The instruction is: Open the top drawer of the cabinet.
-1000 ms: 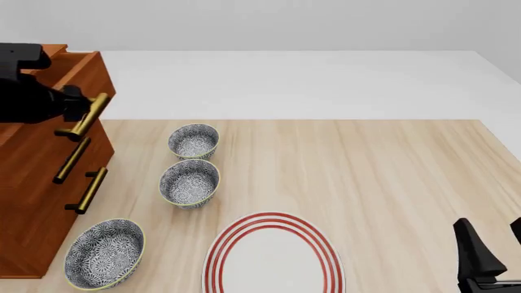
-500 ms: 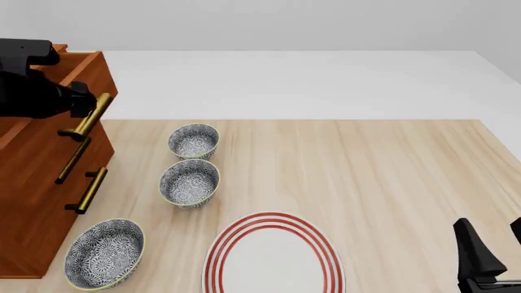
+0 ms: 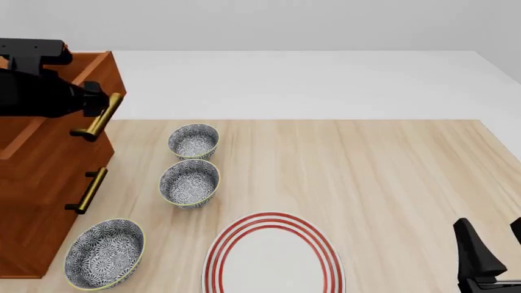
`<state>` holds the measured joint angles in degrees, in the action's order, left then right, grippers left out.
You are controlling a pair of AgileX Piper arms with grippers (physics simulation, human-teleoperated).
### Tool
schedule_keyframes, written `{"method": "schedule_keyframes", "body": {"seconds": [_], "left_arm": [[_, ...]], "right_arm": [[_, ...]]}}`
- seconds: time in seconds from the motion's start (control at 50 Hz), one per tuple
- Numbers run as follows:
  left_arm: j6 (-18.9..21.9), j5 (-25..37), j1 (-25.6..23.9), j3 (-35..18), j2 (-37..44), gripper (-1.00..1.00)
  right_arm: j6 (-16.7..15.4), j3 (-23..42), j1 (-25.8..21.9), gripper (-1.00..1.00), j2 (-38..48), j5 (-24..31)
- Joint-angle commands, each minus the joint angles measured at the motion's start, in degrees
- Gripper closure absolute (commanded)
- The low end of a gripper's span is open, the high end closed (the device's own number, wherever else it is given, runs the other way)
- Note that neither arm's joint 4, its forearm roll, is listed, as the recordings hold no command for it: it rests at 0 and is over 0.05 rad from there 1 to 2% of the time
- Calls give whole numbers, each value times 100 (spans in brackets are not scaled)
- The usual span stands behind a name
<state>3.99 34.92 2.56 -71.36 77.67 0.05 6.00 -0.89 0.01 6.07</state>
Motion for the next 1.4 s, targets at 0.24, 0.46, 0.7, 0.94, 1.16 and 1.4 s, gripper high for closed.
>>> {"method": "schedule_keyframes", "body": {"seconds": [0.24,0.46,0.7,0.94,1.16,1.4], "left_arm": [[-32,-76,-162,579,440,-100],[-81,-127,-367,606,532,-100],[-212,-171,-663,721,549,-100],[-321,-216,-757,757,620,-100],[-437,-403,-901,869,779,-100],[-545,-602,-1076,968,989,-100]], "right_arm": [[0,0,0,-100,0,0],[0,0,0,-100,0,0],[0,0,-1,-100,0,0],[0,0,0,-100,0,-1],[-1,0,-1,-100,0,1],[0,0,0,-100,0,-1]]}}
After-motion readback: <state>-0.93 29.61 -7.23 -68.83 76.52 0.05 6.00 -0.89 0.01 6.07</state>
